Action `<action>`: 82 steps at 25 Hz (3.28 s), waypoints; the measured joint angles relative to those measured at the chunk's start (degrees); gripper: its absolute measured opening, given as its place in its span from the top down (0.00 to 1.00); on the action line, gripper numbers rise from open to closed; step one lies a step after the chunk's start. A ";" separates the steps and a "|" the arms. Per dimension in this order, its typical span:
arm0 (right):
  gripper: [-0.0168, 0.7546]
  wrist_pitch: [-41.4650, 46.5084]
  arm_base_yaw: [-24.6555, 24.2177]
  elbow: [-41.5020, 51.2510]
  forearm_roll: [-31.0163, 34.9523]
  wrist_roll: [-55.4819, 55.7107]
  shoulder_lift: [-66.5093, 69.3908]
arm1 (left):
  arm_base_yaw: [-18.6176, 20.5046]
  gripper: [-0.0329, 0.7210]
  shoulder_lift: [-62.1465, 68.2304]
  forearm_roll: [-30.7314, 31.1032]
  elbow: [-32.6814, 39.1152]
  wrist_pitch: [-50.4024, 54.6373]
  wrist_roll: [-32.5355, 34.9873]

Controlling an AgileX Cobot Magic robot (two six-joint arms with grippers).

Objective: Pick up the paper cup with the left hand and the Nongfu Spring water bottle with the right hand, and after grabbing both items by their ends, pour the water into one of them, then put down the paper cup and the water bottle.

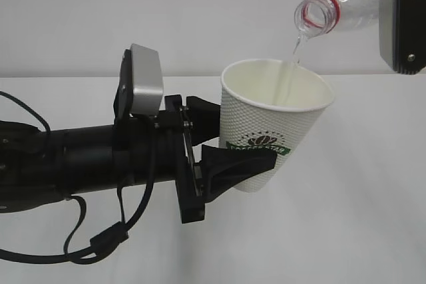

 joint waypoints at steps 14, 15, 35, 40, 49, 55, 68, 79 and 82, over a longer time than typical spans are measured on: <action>0.29 0.00 0.00 0.00 -0.35 0.00 0.00 | 0.00 0.35 0.00 0.45 0.00 0.00 0.00; 0.29 0.00 0.00 0.00 -0.35 0.00 0.00 | 0.00 0.35 0.00 0.53 0.00 0.00 0.00; 0.29 0.00 0.00 0.00 -0.43 0.00 0.00 | 0.00 0.35 0.00 2.70 0.00 0.00 0.00; 0.29 0.00 0.00 0.00 -0.43 0.00 0.00 | 0.00 0.35 0.00 2.70 0.00 0.00 0.00; 0.29 0.00 0.00 0.00 -0.43 0.00 0.00 | 0.00 0.35 0.00 2.70 0.00 0.00 0.00; 0.29 0.00 0.00 0.00 -1.88 0.00 0.00 | 0.00 0.35 0.00 2.70 0.00 0.00 0.00; 0.29 0.00 0.00 0.00 -2.44 0.00 0.00 | 0.00 0.35 0.00 2.70 0.00 0.10 0.00; 0.29 0.00 0.00 0.00 -2.47 0.00 0.00 | 0.00 0.35 0.00 2.70 0.00 0.32 0.00; 0.29 0.09 0.00 0.00 -2.47 0.00 0.00 | 0.00 0.35 0.00 2.70 0.00 0.42 0.00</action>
